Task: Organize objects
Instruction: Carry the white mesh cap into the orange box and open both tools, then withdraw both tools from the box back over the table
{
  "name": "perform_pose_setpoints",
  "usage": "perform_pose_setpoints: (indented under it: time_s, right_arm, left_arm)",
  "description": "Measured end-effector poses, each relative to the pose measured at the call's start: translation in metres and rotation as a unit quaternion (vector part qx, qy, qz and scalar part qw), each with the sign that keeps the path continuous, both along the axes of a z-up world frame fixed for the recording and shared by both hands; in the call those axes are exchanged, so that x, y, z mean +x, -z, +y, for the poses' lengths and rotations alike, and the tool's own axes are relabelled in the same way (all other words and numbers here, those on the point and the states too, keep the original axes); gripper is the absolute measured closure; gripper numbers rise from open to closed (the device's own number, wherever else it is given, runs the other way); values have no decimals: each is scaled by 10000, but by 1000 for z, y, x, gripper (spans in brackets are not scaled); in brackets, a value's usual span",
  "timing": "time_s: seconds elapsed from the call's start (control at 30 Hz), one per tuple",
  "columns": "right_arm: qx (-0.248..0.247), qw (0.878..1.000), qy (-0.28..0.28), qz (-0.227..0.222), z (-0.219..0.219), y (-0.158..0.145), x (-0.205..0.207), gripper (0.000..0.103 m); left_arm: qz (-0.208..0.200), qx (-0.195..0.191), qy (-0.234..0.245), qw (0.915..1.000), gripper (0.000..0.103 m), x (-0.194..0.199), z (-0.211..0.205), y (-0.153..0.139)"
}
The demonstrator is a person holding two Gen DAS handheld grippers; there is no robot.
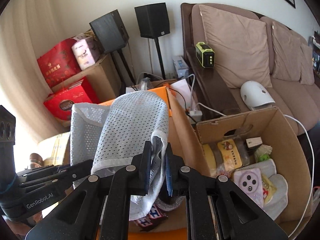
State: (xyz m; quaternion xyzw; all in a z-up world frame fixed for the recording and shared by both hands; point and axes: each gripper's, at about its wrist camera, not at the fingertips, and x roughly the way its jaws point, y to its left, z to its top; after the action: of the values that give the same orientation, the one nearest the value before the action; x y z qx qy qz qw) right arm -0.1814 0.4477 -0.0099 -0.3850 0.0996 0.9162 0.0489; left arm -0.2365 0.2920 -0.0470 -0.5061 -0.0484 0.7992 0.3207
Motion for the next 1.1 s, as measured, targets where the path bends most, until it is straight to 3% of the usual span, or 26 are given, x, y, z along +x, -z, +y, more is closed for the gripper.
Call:
perform_pose_setpoints:
  time_s: [0.27,0.37,0.43,0.5,0.7,0.77,0.83,1.0,1.1]
  right_arm:
    - [879,9955,81,-355,7,31,-17,91]
    - [1080,9927,51,-526,6,40,-22,88]
    - [1204,9906,2,-650,3,45,-23,83]
    - [1338,9885,-33,-703,0,46,-24,77]
    - [1045,9928,6,-591,3,35,-12,52]
    - [1084,9927,27,-536,0,27,-5,52]
    - [1104,9928,30,-464,-6,17,0,51]
    - [989,9947,-134,-243,-25,-3,14,41]
    - [828,9959,-324,-147,-43,-12,18,26]
  left_arm:
    - [-256,-425,107,9987,91,-7,31,30]
    - [-318,-336,189,9987,80,-7,26,29]
    - [-257,-295,105,9992,60,-6,17,21]
    - [-196,-161,14,9997,51,-6,6,10]
    - [-124,67,-98,9999,45,-5,-23,-14]
    - [-80,97,-161,9998,42,-2,-34,-20]
    - [20,122,-245,9996,30,2,-48,-26]
    - [229,49,-452,9987,12,11,-80,-37]
    - [244,-22,-497,9985,4,17,-98,-41]
